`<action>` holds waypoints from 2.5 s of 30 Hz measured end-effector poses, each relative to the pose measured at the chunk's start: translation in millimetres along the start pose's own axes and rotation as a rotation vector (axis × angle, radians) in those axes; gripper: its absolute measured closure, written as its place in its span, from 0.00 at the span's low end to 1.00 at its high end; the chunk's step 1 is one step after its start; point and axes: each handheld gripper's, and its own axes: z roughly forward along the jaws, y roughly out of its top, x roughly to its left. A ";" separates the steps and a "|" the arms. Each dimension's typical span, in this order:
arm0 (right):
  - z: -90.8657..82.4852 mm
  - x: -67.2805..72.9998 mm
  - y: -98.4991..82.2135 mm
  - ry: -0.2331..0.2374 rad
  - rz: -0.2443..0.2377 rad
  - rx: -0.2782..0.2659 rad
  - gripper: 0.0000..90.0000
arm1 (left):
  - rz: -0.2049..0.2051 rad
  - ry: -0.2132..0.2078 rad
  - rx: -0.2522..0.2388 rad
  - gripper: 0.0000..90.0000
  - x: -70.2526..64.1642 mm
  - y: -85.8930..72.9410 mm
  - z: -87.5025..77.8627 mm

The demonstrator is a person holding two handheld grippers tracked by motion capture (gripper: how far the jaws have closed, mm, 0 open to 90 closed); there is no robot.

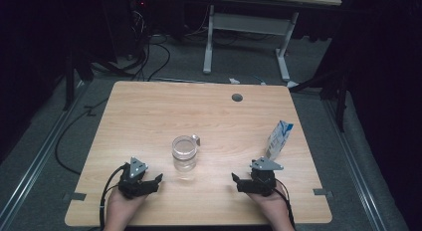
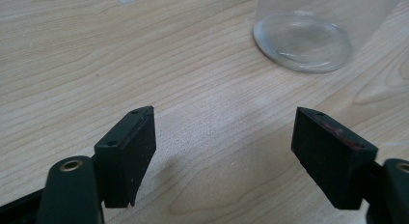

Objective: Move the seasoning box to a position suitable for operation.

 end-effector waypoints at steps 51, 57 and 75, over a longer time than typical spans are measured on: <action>-5.6 3.2 -9.7 0.103 0.001 -0.024 0.43 | -0.043 -0.117 -0.160 0.55 -13.9 80.1 -27.0; -8.1 1.2 -8.7 0.102 0.002 -0.031 0.43 | -0.058 -0.104 -0.176 0.53 -14.4 85.5 -26.3; -12.4 0.1 -6.9 0.123 -0.006 -0.042 0.43 | -0.035 -0.083 -0.144 0.58 -26.7 104.3 -11.8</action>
